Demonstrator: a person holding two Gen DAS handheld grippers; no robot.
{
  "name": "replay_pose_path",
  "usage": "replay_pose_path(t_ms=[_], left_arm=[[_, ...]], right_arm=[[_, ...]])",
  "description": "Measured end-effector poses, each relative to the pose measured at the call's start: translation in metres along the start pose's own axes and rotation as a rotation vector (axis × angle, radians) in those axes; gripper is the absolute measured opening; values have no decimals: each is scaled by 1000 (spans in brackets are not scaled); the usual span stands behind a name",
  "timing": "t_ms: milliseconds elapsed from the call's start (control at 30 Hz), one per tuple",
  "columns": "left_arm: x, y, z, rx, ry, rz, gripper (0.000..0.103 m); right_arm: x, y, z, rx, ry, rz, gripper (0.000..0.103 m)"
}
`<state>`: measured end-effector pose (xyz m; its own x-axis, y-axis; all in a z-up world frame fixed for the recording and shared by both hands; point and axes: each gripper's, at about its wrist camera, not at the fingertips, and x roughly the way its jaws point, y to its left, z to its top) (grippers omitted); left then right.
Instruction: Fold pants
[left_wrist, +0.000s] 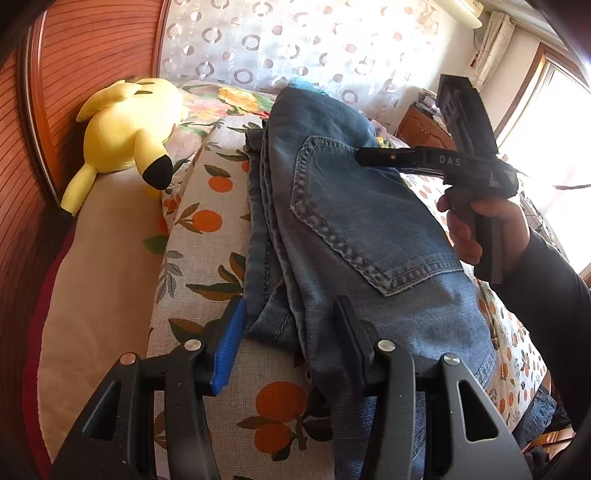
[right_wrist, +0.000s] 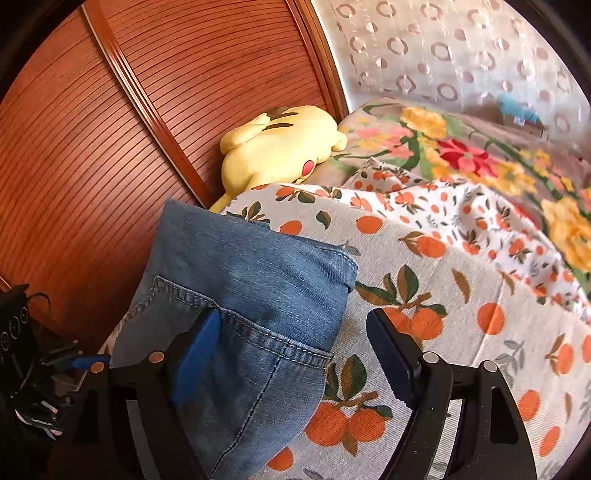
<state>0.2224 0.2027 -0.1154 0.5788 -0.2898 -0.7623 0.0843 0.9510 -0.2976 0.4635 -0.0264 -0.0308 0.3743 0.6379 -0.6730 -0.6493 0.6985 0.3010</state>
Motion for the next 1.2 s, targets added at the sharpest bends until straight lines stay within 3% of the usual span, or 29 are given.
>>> replay_pose_path(t_ms=[100,267,533,633,767,1200], left_arm=[[-2,-2,-1,4,-1,6,49],[-3,-6,-2,-3,-1,-18,36],[-3,-11,-5,4,-27,-52,18],[-6,-13,-4,2,-37,-58,16],[-16,-12,-2,1,-63,-76,14],[-64,-3,39,57,-188,-47,14]], right_arm=[[4,-1,0,2,-3,3,82],[6,0,-1,-3,-7,6,79],[5,6,-1,-18,-2,25,54],[-4,9,-2,-44,-21,24,39],[-19,19,-6,-72,-60,12,28],[-62,41,2,-75,-208,14,24]])
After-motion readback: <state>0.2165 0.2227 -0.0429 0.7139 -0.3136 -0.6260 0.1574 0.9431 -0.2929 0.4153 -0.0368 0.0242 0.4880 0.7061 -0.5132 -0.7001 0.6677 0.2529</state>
